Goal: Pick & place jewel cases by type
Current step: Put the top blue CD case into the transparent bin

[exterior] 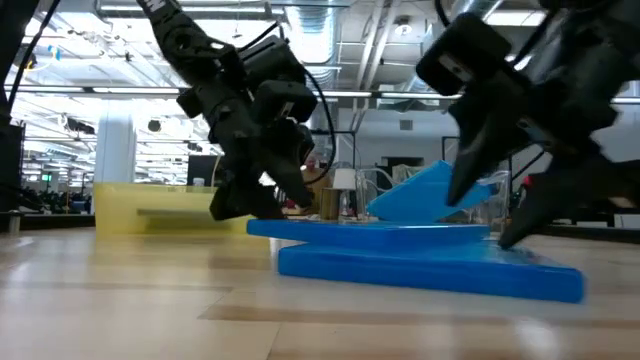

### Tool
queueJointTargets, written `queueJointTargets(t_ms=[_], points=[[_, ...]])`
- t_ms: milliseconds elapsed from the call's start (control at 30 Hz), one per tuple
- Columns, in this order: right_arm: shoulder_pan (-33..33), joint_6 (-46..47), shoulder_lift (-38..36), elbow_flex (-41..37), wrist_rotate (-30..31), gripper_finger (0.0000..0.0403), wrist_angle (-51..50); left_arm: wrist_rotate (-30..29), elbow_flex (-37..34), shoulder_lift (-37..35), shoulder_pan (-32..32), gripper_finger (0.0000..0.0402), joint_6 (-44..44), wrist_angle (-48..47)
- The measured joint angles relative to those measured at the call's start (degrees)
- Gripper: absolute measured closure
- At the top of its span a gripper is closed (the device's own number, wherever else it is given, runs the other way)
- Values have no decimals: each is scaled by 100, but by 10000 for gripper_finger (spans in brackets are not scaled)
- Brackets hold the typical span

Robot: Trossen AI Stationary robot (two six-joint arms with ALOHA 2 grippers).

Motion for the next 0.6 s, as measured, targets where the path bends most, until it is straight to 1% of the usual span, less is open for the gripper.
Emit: queueJointTargets(t_ms=[267, 467, 600], points=[[-509, -572, 0, 0, 3, 198, 59, 433, -607, 152, -10, 202, -660, 1361], [-931, -1107, 0, -2, 5, 198, 253, 685, -570, 445, -13, 202, -1079, 2083], [-1300, -1533, 0, -2, 9, 198, 343, 610, -567, 457, -19, 202, -1123, 2183]])
